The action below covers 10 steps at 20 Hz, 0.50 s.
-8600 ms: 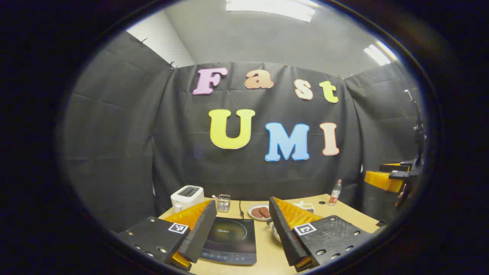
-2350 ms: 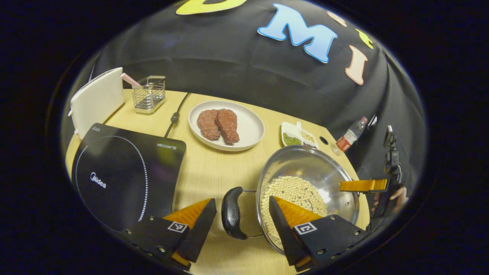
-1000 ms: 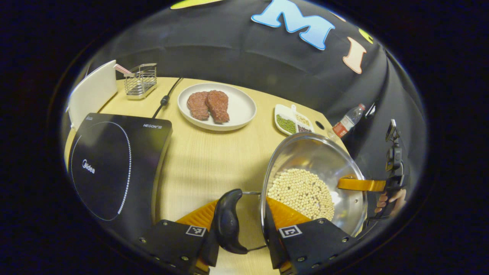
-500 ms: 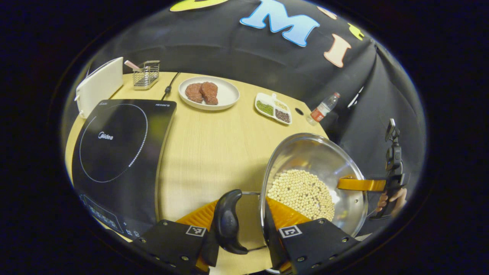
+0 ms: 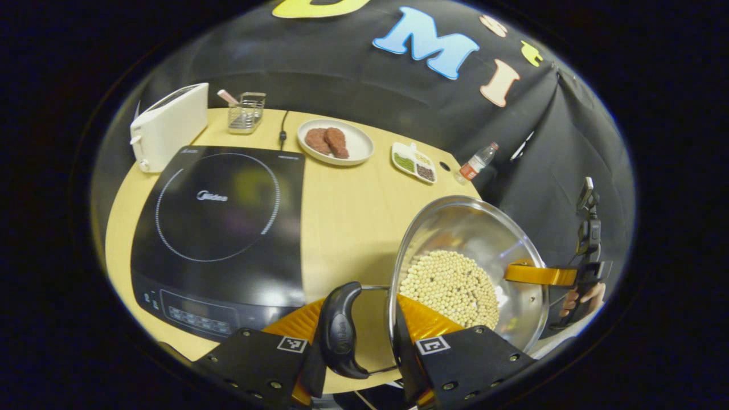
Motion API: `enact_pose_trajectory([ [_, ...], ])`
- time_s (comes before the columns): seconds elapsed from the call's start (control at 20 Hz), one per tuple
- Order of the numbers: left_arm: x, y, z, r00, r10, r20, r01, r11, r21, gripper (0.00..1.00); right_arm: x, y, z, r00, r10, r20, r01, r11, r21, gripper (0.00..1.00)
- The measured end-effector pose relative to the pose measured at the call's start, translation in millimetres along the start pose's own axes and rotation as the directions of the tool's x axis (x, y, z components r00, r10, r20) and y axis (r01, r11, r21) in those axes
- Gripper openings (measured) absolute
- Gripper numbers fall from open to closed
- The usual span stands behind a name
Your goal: First push the handle of the pot to place it horizontally, then grasp the pot with both hands and set it on the induction cooktop.
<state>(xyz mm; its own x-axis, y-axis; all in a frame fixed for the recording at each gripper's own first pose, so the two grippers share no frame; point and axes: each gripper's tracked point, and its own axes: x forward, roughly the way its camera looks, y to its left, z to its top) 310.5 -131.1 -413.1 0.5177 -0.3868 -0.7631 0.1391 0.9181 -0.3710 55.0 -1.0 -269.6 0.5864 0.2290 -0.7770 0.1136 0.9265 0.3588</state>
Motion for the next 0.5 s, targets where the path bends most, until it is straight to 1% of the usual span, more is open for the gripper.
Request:
enact_pose_trajectory([
  [0.05,-2.2,1.4,0.2,1.000,0.004,0.004,-0.004,1.000,-0.009,0.54,2.9,13.7,-0.1,1.000,0.007,0.001,-0.007,1.000,-0.010,0.54],
  [0.1,-4.6,4.0,1.0,1.000,0.011,0.007,-0.011,1.000,-0.018,0.54,5.6,27.1,-1.2,1.000,0.013,-0.003,-0.013,1.000,-0.020,0.51],
  [0.15,-6.6,7.0,3.0,1.000,0.019,0.006,-0.018,1.000,-0.024,0.54,8.2,39.6,-1.5,1.000,0.020,-0.006,-0.020,0.999,-0.030,0.51],
  [0.2,-10.5,10.4,3.5,1.000,0.027,0.010,-0.026,0.999,-0.031,0.54,11.8,52.7,-2.5,1.000,0.030,-0.010,-0.030,0.999,-0.038,0.54],
  [0.25,-13.5,12.9,5.4,0.999,0.035,0.017,-0.034,0.999,-0.032,0.54,16.1,66.4,-2.3,0.999,0.041,-0.012,-0.042,0.998,-0.042,0.51],
  [0.35,-19.4,17.6,8.3,0.998,0.053,0.025,-0.052,0.998,-0.028,0.53,23.5,90.8,-2.2,0.998,0.061,-0.019,-0.062,0.997,-0.048,0.51],
  [0.4,-19.4,17.2,7.7,0.998,0.057,0.030,-0.056,0.998,-0.030,0.54,27.4,102.1,-1.9,0.998,0.068,-0.017,-0.069,0.997,-0.047,0.55],
  [0.45,-19.3,15.3,6.7,0.997,0.062,0.034,-0.061,0.998,-0.033,0.54,34.1,114.4,-1.0,0.997,0.075,-0.018,-0.075,0.996,-0.053,0.54],
  [0.5,-17.5,9.9,0.7,0.997,0.070,0.039,-0.069,0.997,-0.032,0.54,41.0,126.5,0.4,0.997,0.080,-0.020,-0.081,0.995,-0.059,0.51],
])
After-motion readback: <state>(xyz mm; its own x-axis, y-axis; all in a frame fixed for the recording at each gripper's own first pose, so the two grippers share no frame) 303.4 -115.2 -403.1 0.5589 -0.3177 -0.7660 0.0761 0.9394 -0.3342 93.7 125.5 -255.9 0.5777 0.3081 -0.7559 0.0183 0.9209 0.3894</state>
